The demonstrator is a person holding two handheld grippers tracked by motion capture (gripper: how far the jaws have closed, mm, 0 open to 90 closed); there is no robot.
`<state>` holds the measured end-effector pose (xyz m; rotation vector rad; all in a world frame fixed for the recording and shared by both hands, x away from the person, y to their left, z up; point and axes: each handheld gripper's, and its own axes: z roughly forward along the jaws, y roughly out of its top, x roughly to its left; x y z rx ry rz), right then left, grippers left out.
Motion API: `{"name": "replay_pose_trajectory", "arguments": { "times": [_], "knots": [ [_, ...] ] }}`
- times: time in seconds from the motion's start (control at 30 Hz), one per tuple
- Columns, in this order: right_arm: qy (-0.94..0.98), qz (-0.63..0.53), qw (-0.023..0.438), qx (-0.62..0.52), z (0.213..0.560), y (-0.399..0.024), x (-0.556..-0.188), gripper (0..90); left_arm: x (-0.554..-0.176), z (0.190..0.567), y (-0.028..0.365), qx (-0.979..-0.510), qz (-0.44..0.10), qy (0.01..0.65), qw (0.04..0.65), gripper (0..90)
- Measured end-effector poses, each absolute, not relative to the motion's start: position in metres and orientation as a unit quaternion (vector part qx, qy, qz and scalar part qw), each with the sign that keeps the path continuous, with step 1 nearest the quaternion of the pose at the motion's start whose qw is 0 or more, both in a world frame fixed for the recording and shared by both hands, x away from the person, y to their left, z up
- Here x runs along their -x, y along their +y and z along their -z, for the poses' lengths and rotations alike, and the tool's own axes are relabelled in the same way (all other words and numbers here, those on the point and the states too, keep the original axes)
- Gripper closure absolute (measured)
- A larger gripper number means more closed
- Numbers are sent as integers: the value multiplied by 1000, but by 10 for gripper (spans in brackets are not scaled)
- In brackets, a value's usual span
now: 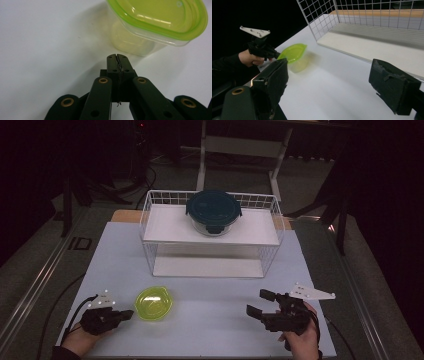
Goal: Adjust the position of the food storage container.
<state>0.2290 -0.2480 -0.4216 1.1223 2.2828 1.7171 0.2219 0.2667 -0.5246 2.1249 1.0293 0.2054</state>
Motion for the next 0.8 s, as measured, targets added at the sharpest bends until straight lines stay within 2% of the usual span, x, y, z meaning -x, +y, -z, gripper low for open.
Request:
{"name": "replay_pose_trajectory", "arguments": {
  "times": [0.23,0.8],
  "knots": [
    [742,-559,35,-367,422,-250,-229,154,-231,530,251,-841,-62,395,366,886],
    [741,-557,32,-374,425,-255,-227,154,-248,527,237,-840,-59,400,363,888]
  ]
}}
